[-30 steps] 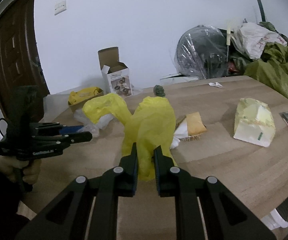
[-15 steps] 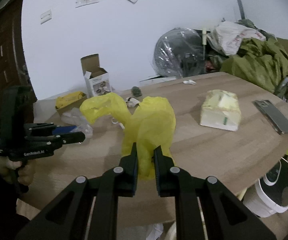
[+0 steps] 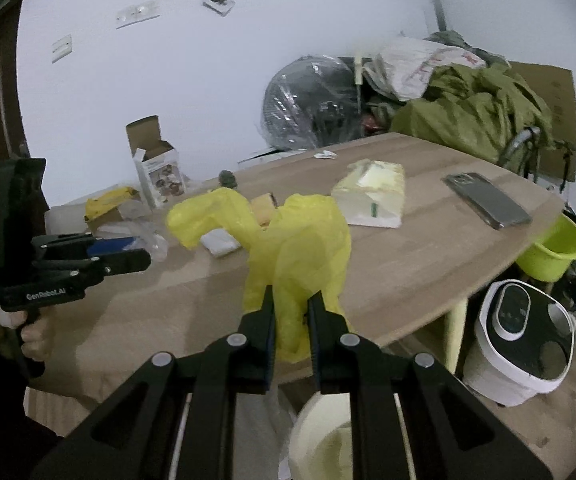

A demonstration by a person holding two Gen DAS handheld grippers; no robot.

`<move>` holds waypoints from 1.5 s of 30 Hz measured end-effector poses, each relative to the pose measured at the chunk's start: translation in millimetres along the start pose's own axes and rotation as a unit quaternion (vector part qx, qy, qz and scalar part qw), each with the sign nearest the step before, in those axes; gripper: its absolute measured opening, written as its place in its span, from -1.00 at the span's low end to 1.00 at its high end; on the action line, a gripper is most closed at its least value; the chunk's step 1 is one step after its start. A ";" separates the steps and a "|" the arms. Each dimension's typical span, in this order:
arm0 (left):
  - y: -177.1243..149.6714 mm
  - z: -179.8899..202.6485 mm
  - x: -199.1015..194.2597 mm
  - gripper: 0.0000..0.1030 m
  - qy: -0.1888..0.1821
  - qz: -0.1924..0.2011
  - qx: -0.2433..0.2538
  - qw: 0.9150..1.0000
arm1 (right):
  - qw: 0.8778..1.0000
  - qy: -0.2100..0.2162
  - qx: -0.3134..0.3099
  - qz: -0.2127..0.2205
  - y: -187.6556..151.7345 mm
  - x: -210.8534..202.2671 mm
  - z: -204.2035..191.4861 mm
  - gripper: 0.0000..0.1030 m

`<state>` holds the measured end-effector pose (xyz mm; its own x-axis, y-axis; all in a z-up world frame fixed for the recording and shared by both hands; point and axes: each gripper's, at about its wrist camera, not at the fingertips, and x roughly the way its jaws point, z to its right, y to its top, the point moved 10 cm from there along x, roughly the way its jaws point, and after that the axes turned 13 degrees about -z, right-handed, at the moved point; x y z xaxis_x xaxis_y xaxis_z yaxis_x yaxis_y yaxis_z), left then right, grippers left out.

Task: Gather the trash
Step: 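Carry the yellow bag and clear wrapper in both grippers over the cream bucket, then open the right gripper to drop the yellow bag while the left gripper releases the clear wrapper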

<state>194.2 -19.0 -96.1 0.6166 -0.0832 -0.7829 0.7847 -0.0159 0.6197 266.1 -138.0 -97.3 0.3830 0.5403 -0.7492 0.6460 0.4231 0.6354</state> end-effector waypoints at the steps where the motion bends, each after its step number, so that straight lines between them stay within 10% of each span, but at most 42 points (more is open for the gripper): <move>1: 0.5 4.3 0.9 -0.48 -0.002 -0.001 0.002 1.000 | 1.000 -0.003 0.004 0.000 -3.1 -2.0 3.3 -0.75; 40: 3.1 120.1 41.7 -0.48 -0.095 -0.033 0.103 0.990 | 0.986 -0.078 0.131 -0.072 -119.8 -14.4 103.9 -0.73; 45: 2.2 137.9 50.9 -0.48 -0.108 -0.042 0.120 0.986 | 0.982 -0.080 0.144 -0.090 -131.3 -3.7 111.9 -0.07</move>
<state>218.5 -160.7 -126.9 0.5019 -0.2818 -0.8177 0.7784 -0.2649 0.5691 253.8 -277.0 -198.8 0.3301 0.3442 -0.8789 0.8635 0.2661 0.4285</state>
